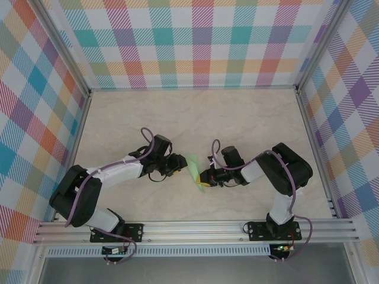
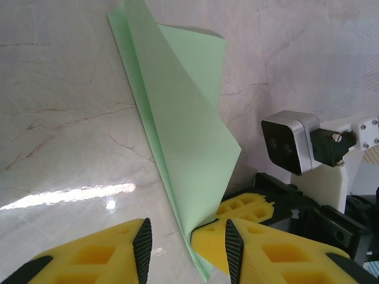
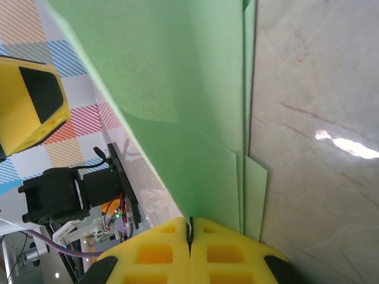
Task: Fold a paper plane with a square sheet of paper (pick it up from the middle)
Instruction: Fold the wing for the fifth time at the center of the table.
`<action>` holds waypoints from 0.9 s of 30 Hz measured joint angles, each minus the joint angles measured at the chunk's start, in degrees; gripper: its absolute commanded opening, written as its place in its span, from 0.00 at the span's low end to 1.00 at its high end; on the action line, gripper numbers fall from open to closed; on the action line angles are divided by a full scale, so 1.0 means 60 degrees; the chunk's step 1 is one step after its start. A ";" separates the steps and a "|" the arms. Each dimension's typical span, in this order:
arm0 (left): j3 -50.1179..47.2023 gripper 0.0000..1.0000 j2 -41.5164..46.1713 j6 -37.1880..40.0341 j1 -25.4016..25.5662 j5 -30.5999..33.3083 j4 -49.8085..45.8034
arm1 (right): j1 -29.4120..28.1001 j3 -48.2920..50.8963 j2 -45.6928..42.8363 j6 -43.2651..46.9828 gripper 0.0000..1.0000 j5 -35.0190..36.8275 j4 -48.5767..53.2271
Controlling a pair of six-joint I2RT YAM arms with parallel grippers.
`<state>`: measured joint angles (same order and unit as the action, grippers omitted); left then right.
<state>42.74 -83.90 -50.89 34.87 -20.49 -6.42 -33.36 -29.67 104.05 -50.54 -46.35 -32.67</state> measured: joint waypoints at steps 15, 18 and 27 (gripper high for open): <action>0.0171 0.40 -0.0535 -0.0047 0.0379 0.0004 0.0634 | 0.0000 -0.0102 0.0000 0.0080 0.04 -0.0033 0.0270; 0.0229 0.40 -0.0572 -0.0044 0.0430 0.0004 0.0674 | 0.0000 -0.0135 -0.0011 0.0080 0.04 -0.0036 0.0357; 0.0233 0.41 -0.0688 -0.0051 0.0437 0.0000 0.0987 | 0.0000 -0.0146 -0.0022 0.0113 0.04 -0.0029 0.0426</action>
<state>44.14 -88.03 -51.20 37.50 -20.49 -0.49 -33.36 -30.55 103.92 -49.87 -46.52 -30.11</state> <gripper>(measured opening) 0.404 0.052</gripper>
